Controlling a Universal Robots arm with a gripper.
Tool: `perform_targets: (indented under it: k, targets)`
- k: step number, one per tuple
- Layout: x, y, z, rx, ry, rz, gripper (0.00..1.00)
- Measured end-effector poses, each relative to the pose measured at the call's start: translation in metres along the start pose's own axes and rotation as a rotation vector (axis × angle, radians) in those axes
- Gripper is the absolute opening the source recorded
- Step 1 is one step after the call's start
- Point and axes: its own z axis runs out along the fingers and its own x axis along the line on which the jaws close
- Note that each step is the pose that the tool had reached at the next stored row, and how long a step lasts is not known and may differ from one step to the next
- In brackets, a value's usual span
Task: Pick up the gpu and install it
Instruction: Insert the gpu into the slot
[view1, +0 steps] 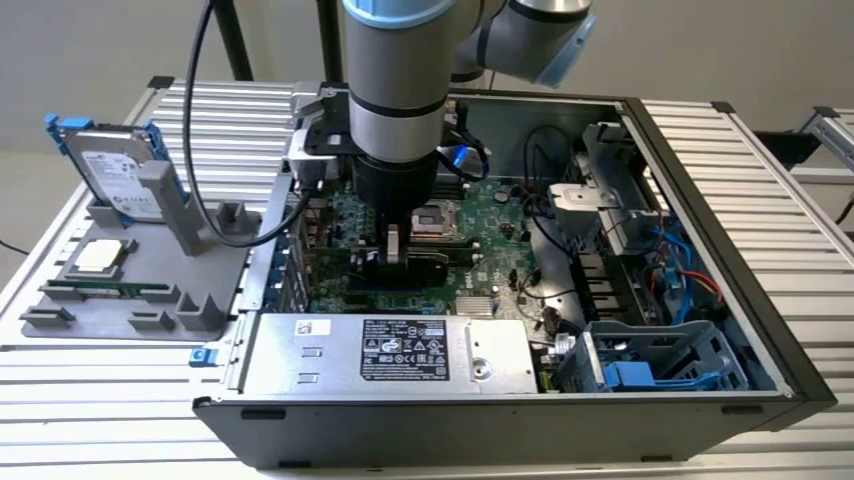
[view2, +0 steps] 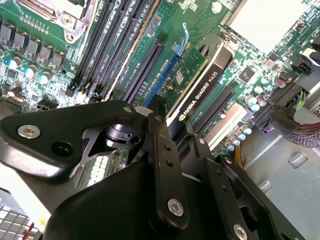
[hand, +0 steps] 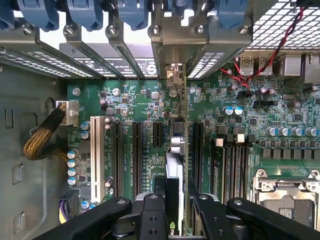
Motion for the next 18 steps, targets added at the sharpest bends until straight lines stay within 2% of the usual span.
perform_targets:
  k: [14, 18]
  targets:
    - [-0.0001, 0.0008, 0.0022, 0.0004, -0.0002, 0.000, 0.00]
    - [-0.0001, 0.0008, 0.0045, 0.0006, -0.0003, 0.000, 0.00]
